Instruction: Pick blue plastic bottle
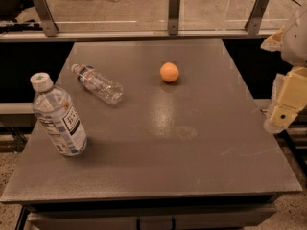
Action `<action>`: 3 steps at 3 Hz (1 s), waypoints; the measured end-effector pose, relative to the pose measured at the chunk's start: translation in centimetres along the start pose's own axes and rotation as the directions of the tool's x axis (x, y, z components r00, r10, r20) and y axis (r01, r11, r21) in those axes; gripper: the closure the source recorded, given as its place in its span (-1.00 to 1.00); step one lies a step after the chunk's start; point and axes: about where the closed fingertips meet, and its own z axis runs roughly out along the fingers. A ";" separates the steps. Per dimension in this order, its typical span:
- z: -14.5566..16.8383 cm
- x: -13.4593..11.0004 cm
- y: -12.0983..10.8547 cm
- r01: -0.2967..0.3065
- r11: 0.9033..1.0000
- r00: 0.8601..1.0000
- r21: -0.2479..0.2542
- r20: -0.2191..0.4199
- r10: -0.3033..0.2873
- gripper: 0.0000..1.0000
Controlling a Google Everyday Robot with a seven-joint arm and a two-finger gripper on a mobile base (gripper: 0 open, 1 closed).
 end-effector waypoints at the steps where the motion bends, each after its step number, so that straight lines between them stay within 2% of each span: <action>1: 0.0 0.0 0.0 0.000 1.000 1.000 0.000 0.000 0.000 -1.00; 2: 2.2 -4.3 -0.5 0.041 0.999 0.994 -0.018 0.104 -0.039 -1.00; 3: 4.9 -13.7 -1.2 0.159 0.986 0.949 -0.051 0.283 -0.138 -1.00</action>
Offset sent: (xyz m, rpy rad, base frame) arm 0.0573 0.1188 -0.0317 0.2565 -0.0243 0.1931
